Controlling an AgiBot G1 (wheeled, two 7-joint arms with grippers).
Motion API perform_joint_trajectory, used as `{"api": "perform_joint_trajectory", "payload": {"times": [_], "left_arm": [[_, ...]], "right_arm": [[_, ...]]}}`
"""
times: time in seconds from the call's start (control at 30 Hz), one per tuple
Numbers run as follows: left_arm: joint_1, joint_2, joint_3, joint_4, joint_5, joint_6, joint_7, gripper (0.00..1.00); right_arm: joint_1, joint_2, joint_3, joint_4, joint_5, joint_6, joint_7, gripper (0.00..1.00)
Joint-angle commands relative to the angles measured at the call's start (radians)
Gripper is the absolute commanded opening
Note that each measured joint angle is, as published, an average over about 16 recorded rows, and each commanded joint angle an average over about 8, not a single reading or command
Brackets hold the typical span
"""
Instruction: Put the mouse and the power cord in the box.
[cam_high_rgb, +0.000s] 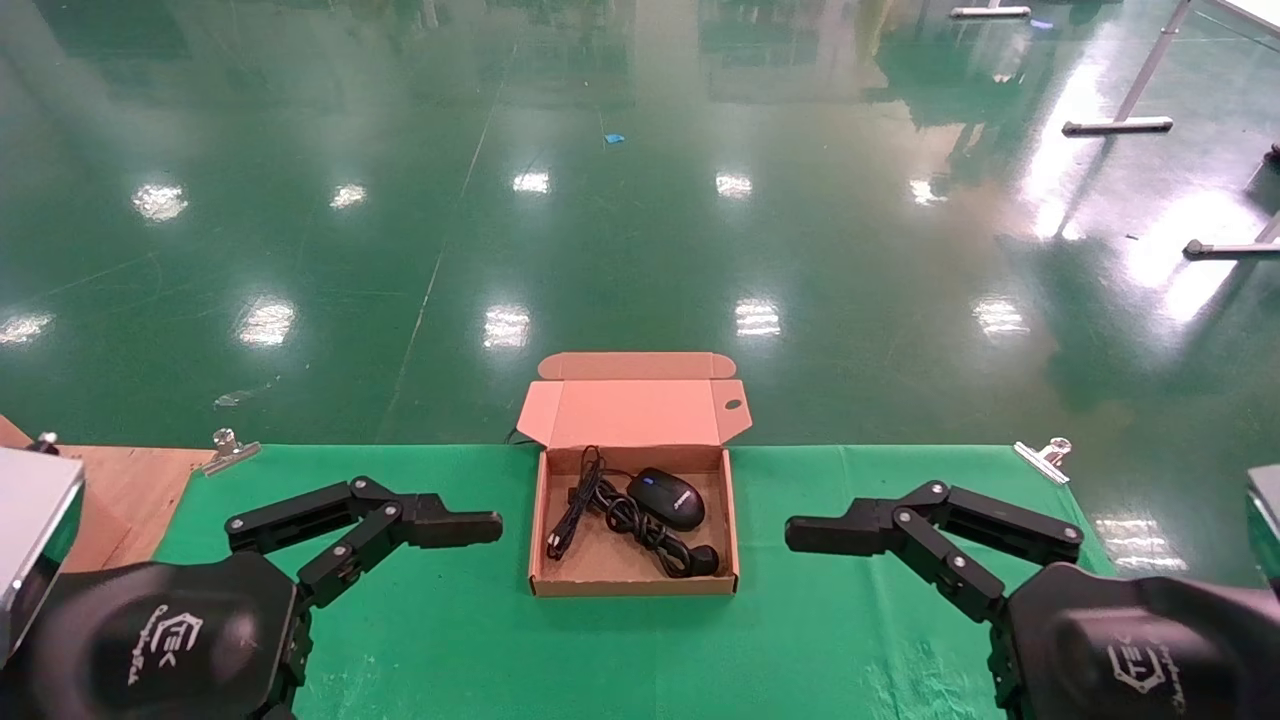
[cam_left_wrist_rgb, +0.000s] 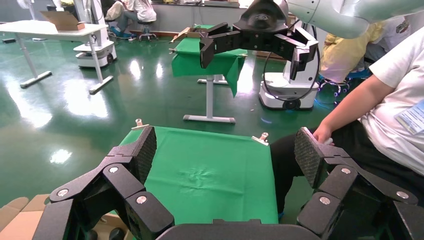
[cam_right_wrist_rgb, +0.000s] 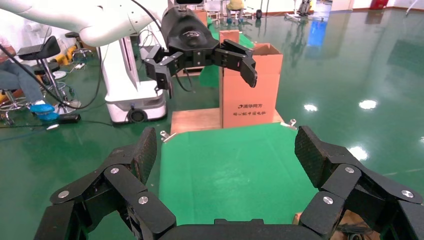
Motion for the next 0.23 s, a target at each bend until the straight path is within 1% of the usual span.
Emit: {"api": "perform_joint_trajectory", "payload": {"times": [0.03,0.23], "left_arm": [[0.004,-0.003,-0.006,-0.012,0.000,0.000,-0.006,1.00],[0.000,0.000,0.000,0.000,0.000,-0.001,0.000,1.00]], "right_arm": [[-0.006,0.008,0.011,0.007,0.009,-0.009,0.003,1.00],[-0.001,0.001,0.001,0.001,0.001,-0.001,0.000,1.00]]}}
